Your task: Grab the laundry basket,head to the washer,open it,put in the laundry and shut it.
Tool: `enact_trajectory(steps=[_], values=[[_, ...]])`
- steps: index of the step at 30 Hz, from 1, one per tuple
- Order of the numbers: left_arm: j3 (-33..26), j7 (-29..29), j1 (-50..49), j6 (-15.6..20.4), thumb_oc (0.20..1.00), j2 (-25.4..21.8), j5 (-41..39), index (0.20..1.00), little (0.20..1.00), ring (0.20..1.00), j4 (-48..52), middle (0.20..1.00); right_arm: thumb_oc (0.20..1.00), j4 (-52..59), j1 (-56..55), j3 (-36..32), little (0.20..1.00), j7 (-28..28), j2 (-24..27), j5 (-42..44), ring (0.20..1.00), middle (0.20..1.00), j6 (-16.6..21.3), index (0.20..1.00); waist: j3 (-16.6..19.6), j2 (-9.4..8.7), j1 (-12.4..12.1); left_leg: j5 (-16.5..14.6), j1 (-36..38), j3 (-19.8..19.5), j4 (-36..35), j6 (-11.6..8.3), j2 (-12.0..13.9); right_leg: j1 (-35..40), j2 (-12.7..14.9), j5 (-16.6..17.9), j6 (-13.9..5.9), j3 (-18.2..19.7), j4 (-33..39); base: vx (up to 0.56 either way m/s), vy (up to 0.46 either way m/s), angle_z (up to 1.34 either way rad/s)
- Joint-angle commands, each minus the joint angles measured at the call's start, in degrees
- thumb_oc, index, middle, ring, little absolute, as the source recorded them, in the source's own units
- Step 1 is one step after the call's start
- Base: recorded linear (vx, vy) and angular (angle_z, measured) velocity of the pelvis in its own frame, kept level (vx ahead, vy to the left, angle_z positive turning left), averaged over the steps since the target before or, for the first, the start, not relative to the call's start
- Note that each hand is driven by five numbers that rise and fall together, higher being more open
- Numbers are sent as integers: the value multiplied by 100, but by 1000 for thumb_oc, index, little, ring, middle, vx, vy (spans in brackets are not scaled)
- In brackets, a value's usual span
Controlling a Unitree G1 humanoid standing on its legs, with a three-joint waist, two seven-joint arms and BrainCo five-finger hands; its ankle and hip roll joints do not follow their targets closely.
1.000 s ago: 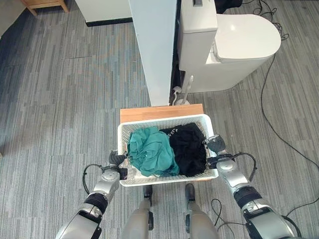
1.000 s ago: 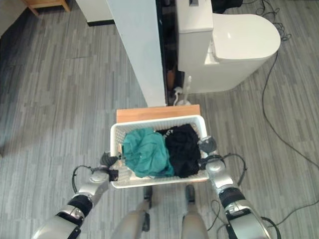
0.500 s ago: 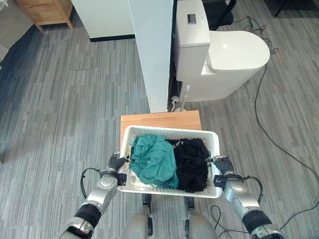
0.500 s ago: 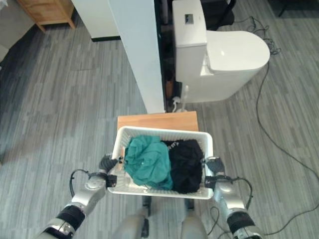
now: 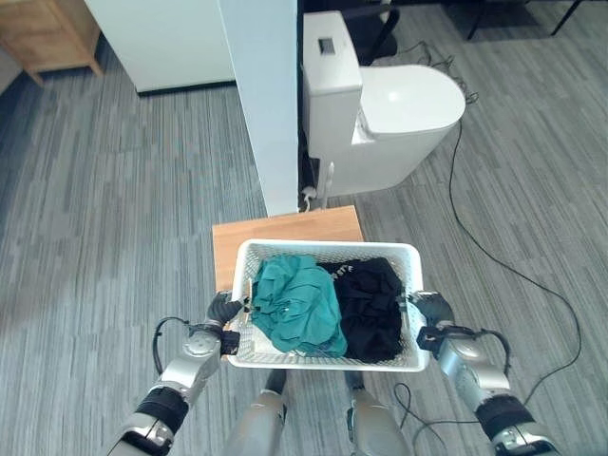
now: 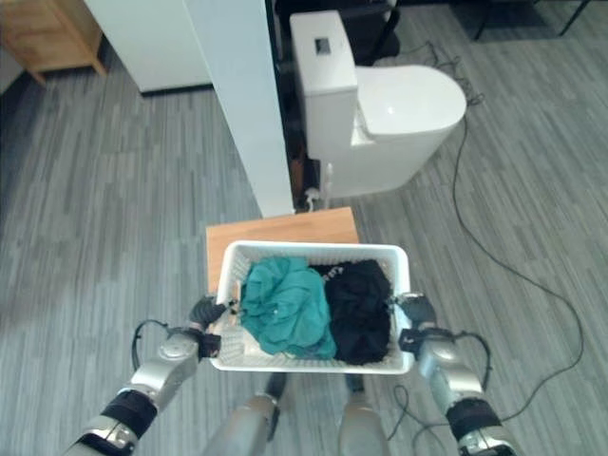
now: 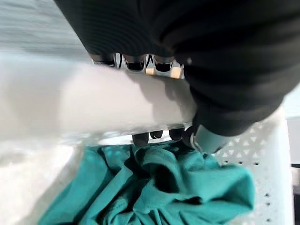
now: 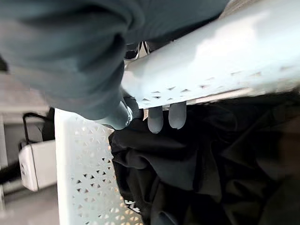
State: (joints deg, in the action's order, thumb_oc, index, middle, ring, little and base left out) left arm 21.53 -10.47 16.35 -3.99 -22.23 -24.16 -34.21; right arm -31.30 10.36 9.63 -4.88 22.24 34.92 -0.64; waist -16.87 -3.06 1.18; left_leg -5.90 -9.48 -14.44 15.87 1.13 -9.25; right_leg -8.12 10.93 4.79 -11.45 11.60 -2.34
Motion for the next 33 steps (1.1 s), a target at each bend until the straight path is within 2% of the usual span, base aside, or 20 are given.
enact_trajectory(steps=[1,2,3,4,7,10,11,13,14,15,16,17,20,21,23,25,26,28,31,33], values=[[-86,726,-63,474,200,160,-225,200,200,200,805,200,200,636,74,173,200,544,-226,167,200,200,27,200,290,53,-309,-798,130,530,457,11,51,-571,244,767,-355,-355,442,-74,153,-141],[-128,722,-113,468,200,161,-243,200,200,200,811,200,200,580,103,203,200,524,-239,104,200,200,8,200,290,94,-358,-747,220,681,343,16,129,-657,265,744,-355,-651,379,-141,204,-149],[-175,746,-179,468,200,160,-259,200,200,200,829,200,200,481,90,218,200,558,-243,70,200,200,-6,200,266,161,-445,-666,281,863,247,42,238,-664,271,548,-290,-1117,116,-110,98,-115],[-177,746,-178,468,200,157,-259,200,200,200,829,200,200,481,93,219,200,558,-246,70,200,200,-6,200,274,142,-436,-638,272,861,225,44,218,-681,292,553,-294,-1114,115,-138,95,-162],[-327,796,-410,442,200,99,-247,200,200,200,792,200,200,308,-81,250,200,712,-246,-81,200,200,-53,200,362,223,-499,-260,442,1254,-285,166,423,-338,87,-37,-61,-1577,-1009,-219,83,-82],[-466,781,-492,471,200,93,-242,200,200,200,729,200,200,86,-56,255,200,774,-186,-276,200,200,-36,200,514,305,-624,-80,471,1554,-587,165,589,46,158,-401,38,-2072,-1392,-163,6,-93],[-514,748,-493,485,200,114,-264,200,200,200,665,200,200,-37,52,299,200,757,-169,-361,200,200,-27,200,556,294,-688,-20,464,1703,-674,136,652,225,179,-467,48,-2266,-1214,-169,-53,-57],[-728,690,-592,532,200,135,-308,200,200,200,624,200,200,-200,257,372,200,737,-127,-532,200,200,-34,200,636,227,-892,95,470,2198,-897,67,801,541,335,-377,28,-3073,-625,-161,-75,-108],[-730,690,-591,532,200,135,-307,200,200,200,624,200,200,-201,260,373,200,738,-128,-532,200,200,-34,200,647,225,-891,112,458,2199,-909,67,801,533,331,-358,30,-3075,-605,-132,-114,-197],[-814,673,-642,541,200,112,-329,200,200,200,645,200,200,-228,386,441,200,701,-98,-615,200,200,-30,200,660,195,-950,152,532,2422,-1092,20,863,497,355,-261,27,-3300,-390,-78,-235,-230],[-857,671,-643,555,200,83,-362,200,200,200,627,200,200,-220,376,412,200,654,-13,-714,200,200,-71,200,702,175,-828,269,495,2548,-1164,-18,980,451,104,-391,97,-2838,-283,-75,-325,-175],[-867,668,-624,551,200,85,-339,200,200,200,587,200,200,-202,389,380,200,694,12,-801,200,200,-63,200,681,183,-761,314,526,2560,-1163,-46,1058,431,-45,-494,158,-2671,-289,-14,-333,-82],[-961,666,-626,550,200,81,-221,200,200,200,399,200,200,25,169,242,200,731,326,-1120,200,200,-89,200,635,152,-481,385,585,2621,-1107,-193,1316,428,-385,-614,353,-2435,-216,18,-302,-42],[-961,667,-622,551,200,81,-220,200,200,200,397,200,200,26,171,241,200,731,326,-1120,200,200,-90,200,647,150,-482,400,567,2623,-1111,-194,1317,412,-387,-599,357,-2433,-206,26,-252,-63],[-978,674,-593,558,200,122,-161,200,200,200,296,200,200,71,88,140,200,675,503,-1254,200,200,-72,200,550,119,-344,272,542,2627,-652,-252,1465,506,-512,-674,452,-2348,-210,39,-194,-16],[-984,642,-524,593,200,167,-198,200,200,200,175,200,200,65,157,143,200,648,602,-1369,200,200,-73,200,440,101,-404,227,436,2132,-247,-304,1293,565,-590,-722,528,-2182,-247,31,-145,-31],[-936,634,-441,612,200,199,-227,200,200,200,130,200,200,13,215,120,200,620,651,-1425,200,200,-69,200,400,90,-465,257,338,1698,-232,-338,1022,622,-637,-709,545,-2040,-233,27,-103,-78],[-833,684,-331,605,200,230,-262,200,200,200,98,200,200,-73,262,24,200,586,708,-1435,200,200,-49,200,456,95,-482,406,135,1396,-557,-343,812,700,-690,-660,535,-1911,-131,54,-56,-75],[-790,690,-273,616,200,212,-257,200,200,200,79,200,200,-127,288,-10,200,598,688,-1463,200,200,-10,200,496,98,-479,396,161,1227,-651,-291,665,756,-753,-648,527,-1747,-131,103,7,-31],[-835,688,-304,582,200,208,-186,200,200,200,70,200,200,40,218,-44,200,611,684,-1632,200,200,-4,200,647,127,-365,447,442,1200,-968,-182,641,739,-786,-632,548,-1607,-152,96,78,-64]])
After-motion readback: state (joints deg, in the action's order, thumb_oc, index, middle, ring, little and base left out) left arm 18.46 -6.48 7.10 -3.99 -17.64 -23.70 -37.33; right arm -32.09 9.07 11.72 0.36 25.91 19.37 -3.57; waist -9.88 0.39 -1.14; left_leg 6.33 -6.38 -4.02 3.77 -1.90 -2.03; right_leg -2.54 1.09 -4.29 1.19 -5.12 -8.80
